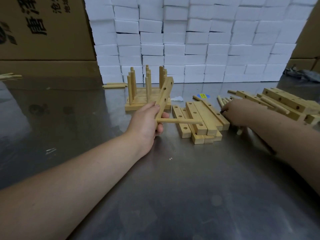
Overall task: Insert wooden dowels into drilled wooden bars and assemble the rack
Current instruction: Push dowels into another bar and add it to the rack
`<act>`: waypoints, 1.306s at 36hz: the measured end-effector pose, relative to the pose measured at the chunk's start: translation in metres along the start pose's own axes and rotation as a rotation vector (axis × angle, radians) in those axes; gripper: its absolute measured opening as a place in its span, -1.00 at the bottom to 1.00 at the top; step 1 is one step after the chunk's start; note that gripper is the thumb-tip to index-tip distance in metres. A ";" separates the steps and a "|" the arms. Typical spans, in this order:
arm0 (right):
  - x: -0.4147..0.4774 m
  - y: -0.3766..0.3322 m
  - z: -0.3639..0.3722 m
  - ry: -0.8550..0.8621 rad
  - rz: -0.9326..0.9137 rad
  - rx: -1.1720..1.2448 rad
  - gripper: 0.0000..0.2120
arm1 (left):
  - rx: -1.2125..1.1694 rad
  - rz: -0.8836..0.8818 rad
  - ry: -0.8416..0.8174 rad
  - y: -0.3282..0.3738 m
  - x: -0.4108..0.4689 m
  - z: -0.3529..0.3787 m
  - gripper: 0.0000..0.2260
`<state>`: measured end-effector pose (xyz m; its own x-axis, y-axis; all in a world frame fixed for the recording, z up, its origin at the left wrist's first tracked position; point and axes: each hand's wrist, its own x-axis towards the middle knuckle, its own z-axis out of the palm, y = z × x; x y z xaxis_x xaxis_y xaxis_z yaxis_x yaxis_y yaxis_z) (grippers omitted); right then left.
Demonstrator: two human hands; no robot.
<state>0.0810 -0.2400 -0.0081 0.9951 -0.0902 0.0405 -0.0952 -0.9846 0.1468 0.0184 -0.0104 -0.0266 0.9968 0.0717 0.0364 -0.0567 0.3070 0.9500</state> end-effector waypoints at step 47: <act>-0.020 -0.020 -0.038 0.431 0.023 0.282 -0.76 | -0.014 0.004 -0.043 -0.004 0.005 -0.004 -0.83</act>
<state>0.0624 -0.2128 0.0256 0.8859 -0.1009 0.4529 -0.0472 -0.9906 -0.1285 0.0234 -0.0076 -0.0310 0.9980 0.0320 0.0542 -0.0616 0.3196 0.9455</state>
